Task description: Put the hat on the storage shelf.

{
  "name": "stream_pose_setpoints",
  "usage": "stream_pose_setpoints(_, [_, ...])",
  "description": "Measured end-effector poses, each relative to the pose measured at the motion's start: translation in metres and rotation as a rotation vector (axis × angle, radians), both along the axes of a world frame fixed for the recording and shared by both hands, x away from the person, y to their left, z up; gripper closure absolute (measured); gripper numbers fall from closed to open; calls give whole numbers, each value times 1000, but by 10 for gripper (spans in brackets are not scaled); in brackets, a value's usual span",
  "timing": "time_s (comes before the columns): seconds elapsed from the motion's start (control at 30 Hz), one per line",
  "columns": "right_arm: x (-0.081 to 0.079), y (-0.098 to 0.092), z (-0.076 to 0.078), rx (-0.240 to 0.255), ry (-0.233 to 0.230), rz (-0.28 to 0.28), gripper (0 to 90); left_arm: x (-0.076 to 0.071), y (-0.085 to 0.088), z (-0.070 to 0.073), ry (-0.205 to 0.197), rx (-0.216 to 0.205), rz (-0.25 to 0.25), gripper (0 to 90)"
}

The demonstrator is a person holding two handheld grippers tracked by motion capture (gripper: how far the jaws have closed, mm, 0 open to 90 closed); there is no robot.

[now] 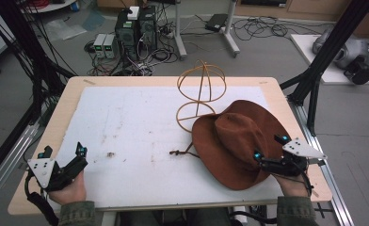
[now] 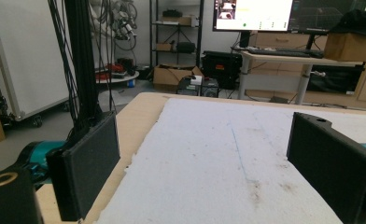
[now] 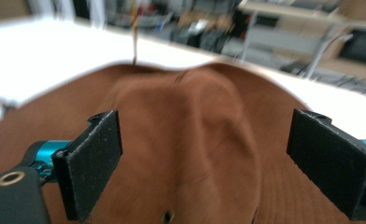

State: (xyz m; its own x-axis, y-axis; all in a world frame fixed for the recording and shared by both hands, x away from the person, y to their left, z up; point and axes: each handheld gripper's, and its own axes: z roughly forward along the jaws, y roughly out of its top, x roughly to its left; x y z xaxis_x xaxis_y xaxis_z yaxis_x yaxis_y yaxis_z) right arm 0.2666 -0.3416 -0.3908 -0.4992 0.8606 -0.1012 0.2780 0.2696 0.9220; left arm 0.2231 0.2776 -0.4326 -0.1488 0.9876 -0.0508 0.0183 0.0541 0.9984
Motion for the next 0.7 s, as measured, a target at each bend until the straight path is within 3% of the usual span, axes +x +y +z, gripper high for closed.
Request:
stream_pose_setpoints(0.07, [0,2,1,-27,23,10,97,0,1,0,0,-6,2,97])
stream_pose_setpoints(0.1, [1,5,3,-74,91,27,97,0,2,0,2,-10,3,97])
stream_pose_setpoints(0.27, [6,12,0,-198,237,39,97,0,2,0,3,-19,4,98])
stream_pose_setpoints(0.33, [6,14,-2,-219,264,34,97,0,2,0,5,-16,3,98])
stream_pose_setpoints(0.37, [9,18,-6,-274,321,18,97,0,2,-1,5,-19,2,99])
stream_pose_setpoints(0.47, [15,22,-17,-323,404,-14,97,0,2,-1,6,-36,1,100])
stream_pose_setpoints(0.57, [22,23,-23,-296,453,-24,117,0,2,-1,2,-34,2,101])
stream_pose_setpoints(0.7, [25,19,-23,-239,459,-60,322,-1,5,-1,3,-45,8,102])
